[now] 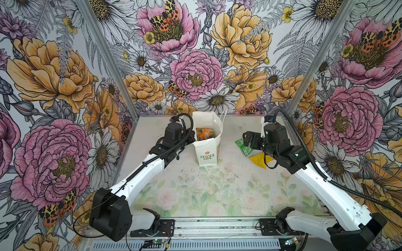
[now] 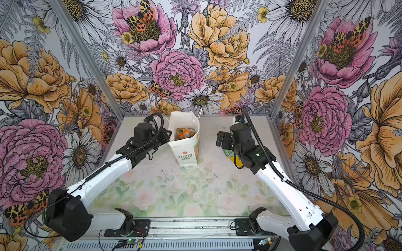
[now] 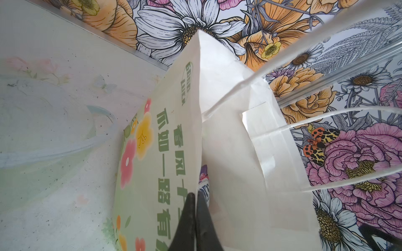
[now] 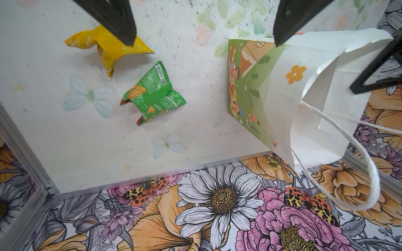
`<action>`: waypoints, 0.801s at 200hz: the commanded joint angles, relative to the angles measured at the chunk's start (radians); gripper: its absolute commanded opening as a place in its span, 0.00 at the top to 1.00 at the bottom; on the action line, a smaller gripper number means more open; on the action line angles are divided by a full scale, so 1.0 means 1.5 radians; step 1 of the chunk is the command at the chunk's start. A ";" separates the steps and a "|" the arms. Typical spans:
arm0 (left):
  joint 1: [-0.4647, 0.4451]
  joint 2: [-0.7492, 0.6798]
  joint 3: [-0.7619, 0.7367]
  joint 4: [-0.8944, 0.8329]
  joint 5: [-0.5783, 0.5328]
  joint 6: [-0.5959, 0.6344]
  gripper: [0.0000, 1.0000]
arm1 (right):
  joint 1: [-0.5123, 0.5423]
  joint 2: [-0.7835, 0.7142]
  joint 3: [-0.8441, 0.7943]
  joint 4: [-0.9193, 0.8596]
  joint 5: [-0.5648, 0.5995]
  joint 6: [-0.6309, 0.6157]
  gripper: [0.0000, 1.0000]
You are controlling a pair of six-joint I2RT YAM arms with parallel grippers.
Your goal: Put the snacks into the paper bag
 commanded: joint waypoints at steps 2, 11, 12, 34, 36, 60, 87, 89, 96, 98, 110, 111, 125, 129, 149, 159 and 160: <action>-0.004 -0.006 0.023 0.012 -0.005 0.012 1.00 | -0.018 0.012 -0.002 0.006 0.013 0.019 0.00; -0.005 -0.006 0.022 0.013 -0.005 0.012 1.00 | -0.026 0.017 -0.002 0.008 0.012 0.025 0.00; -0.005 -0.006 0.022 0.013 -0.005 0.012 1.00 | -0.027 0.017 -0.002 0.008 0.012 0.026 0.00; -0.005 -0.004 0.021 0.014 -0.005 0.012 1.00 | -0.044 0.028 -0.004 0.017 0.008 0.042 0.00; -0.006 -0.004 0.021 0.014 -0.005 0.011 1.00 | -0.045 0.029 -0.004 0.019 0.008 0.043 0.00; -0.004 -0.002 0.021 0.015 -0.005 0.011 1.00 | -0.058 0.039 -0.007 0.031 0.010 0.067 0.00; -0.005 -0.001 0.021 0.015 -0.005 0.012 1.00 | -0.066 0.055 -0.008 0.034 0.045 0.121 0.00; -0.005 0.000 0.021 0.015 -0.005 0.012 1.00 | -0.067 0.056 -0.009 0.034 0.048 0.126 0.00; -0.003 0.000 0.021 0.015 -0.004 0.011 1.00 | -0.070 0.062 -0.012 0.035 0.058 0.140 0.00; -0.003 0.000 0.021 0.015 -0.004 0.011 1.00 | -0.070 0.062 -0.012 0.035 0.062 0.145 0.00; -0.003 0.001 0.021 0.015 -0.003 0.011 1.00 | -0.074 0.070 -0.015 0.035 0.078 0.167 0.00; -0.003 0.001 0.021 0.016 -0.003 0.010 1.00 | -0.074 0.071 -0.015 0.035 0.079 0.169 0.00; -0.002 0.001 0.021 0.015 -0.003 0.011 1.00 | -0.079 0.080 -0.016 0.035 0.090 0.192 0.00; -0.003 0.001 0.020 0.015 -0.004 0.011 1.00 | -0.081 0.083 -0.017 0.035 0.092 0.198 0.00; -0.003 0.001 0.020 0.015 -0.004 0.011 1.00 | -0.087 0.097 -0.011 0.035 0.092 0.210 0.00; -0.002 0.002 0.020 0.015 -0.003 0.011 1.00 | -0.091 0.102 -0.009 0.035 0.093 0.219 0.00; -0.002 0.002 0.020 0.016 -0.003 0.011 1.00 | -0.092 0.103 -0.009 0.035 0.093 0.221 0.00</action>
